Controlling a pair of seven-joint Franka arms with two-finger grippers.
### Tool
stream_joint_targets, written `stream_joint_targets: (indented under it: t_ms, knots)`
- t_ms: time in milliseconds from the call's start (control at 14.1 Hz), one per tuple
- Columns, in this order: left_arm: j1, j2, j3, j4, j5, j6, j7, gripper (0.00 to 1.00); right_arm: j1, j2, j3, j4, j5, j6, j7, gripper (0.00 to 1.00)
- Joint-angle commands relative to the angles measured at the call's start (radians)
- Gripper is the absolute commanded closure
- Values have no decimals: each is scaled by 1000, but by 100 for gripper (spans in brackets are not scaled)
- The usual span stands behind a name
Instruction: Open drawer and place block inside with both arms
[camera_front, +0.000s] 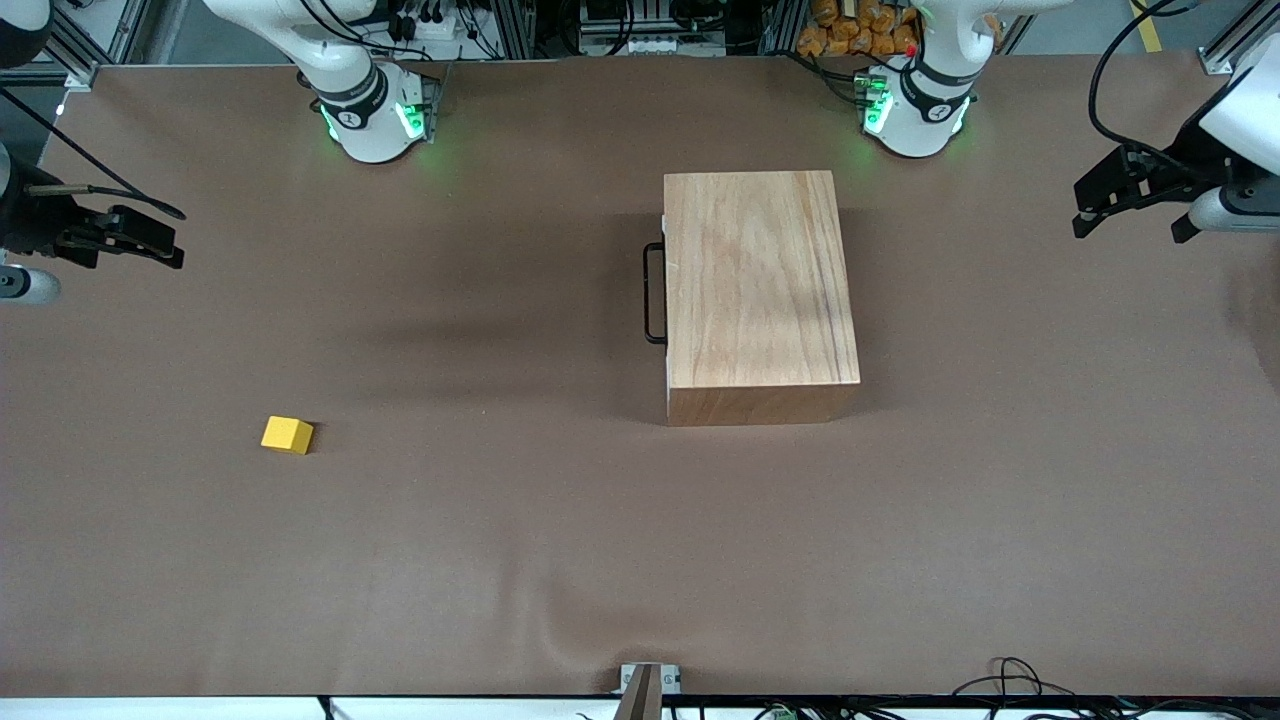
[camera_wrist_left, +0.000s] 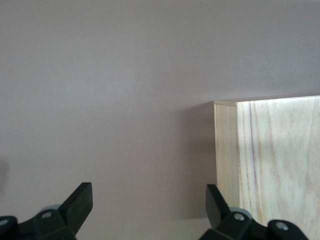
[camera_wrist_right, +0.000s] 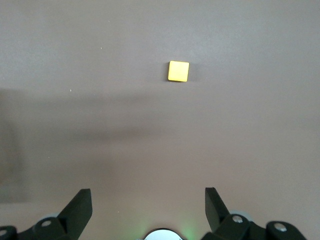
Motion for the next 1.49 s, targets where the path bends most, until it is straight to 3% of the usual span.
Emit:
stream_joint_targets:
  t_ms: [0, 1209, 1422]
  knots:
    - [-7, 11, 3, 28, 33, -40, -61, 0, -6, -9, 4, -13, -20, -2, 2, 0]
    - [-18, 8, -11, 32, 54, -62, -110, 0, -10, -9, 4, -21, -20, 7, -2, 0]
    - [-38, 38, -57, 69, 54, -62, -153, 0, -9, -7, 4, -21, -20, 7, -2, 0]
